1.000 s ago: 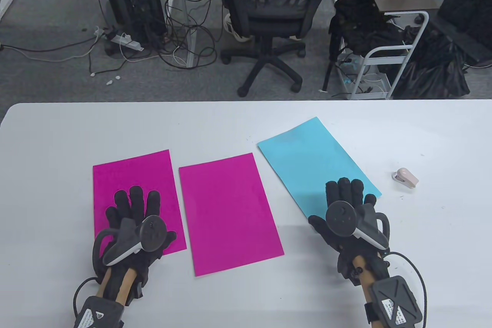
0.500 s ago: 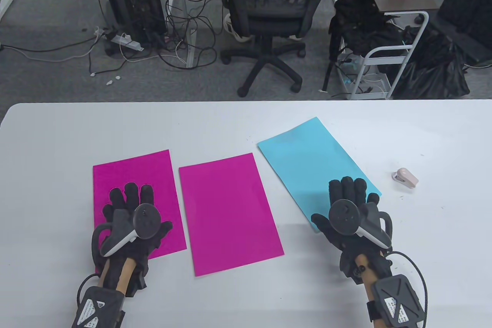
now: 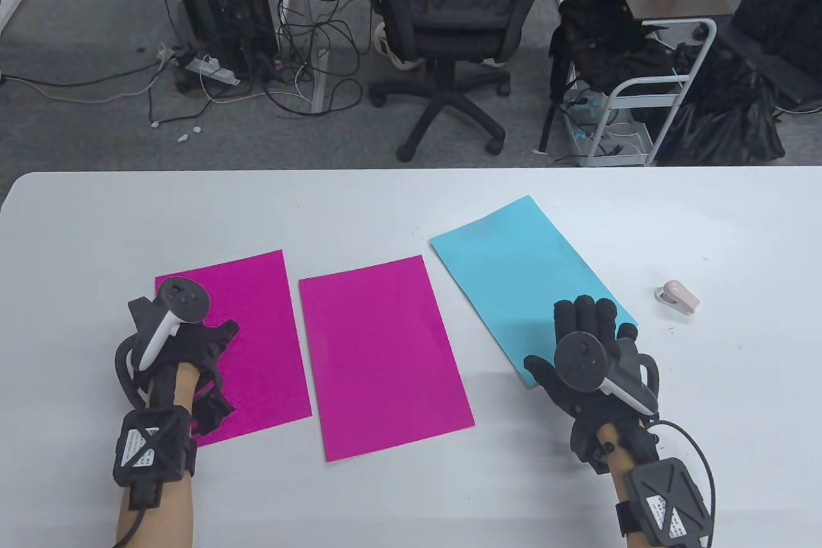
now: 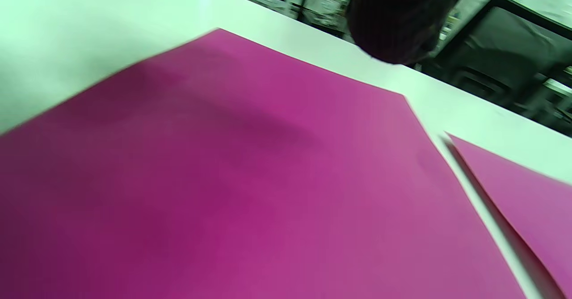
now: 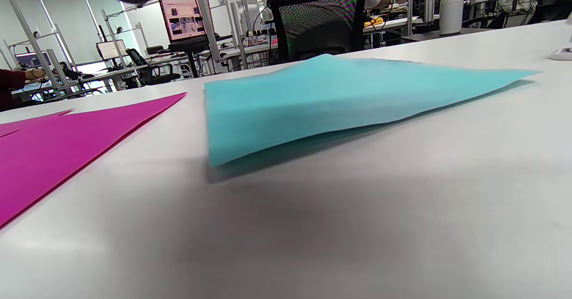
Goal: Push down lever to staple documents
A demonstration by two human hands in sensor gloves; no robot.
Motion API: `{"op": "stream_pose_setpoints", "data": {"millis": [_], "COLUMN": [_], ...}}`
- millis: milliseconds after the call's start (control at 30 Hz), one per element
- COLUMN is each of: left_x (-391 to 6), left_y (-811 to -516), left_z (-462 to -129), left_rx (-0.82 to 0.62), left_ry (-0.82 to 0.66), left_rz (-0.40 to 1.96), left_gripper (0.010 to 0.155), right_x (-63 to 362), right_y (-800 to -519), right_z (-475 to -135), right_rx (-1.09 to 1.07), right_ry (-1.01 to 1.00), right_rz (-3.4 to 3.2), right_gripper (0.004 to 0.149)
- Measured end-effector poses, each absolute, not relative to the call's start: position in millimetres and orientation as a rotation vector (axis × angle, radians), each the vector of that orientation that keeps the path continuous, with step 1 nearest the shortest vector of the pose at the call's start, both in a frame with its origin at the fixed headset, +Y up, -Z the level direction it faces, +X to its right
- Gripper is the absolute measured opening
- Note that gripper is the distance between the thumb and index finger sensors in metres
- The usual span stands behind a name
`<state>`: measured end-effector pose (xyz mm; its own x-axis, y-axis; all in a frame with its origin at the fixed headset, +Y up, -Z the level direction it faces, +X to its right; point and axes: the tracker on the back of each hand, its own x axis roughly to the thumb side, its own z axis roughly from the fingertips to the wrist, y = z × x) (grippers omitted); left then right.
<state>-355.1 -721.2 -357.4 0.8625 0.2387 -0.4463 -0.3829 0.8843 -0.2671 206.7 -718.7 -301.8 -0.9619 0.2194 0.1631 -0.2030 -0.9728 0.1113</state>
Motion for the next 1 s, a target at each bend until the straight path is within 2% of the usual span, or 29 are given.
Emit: {"op": "stream_pose_setpoints", "data": {"millis": [200, 500, 600, 1000], "left_x": [-386.7, -379.5, -370.6, -361.4], "left_y": [-733.0, -757.4, -758.9, -758.1], "left_z": [-362.8, -367.3, -369.1, -368.7], "left_rx": [-0.408, -0.521, -0.47, -0.428], "left_ry": [0.556, 0.64, 0.648, 0.655], "left_rz": [0.337, 0.229, 0.179, 0.146], "left_gripper": [0.1, 0.101, 0.1, 0.094], "right_x": [207.2, 203.6, 202.4, 208.2], "right_y": [-719.3, -721.4, -722.1, -720.4], "right_z": [-303.0, -304.2, -305.3, -319.7], "right_rx": [0.251, 0.258, 0.261, 0.213], "right_ry": [0.151, 0.175, 0.18, 0.19], "right_rz": [2.916, 2.934, 2.938, 2.921], "right_gripper": [0.093, 0.093, 0.093, 0.093]}}
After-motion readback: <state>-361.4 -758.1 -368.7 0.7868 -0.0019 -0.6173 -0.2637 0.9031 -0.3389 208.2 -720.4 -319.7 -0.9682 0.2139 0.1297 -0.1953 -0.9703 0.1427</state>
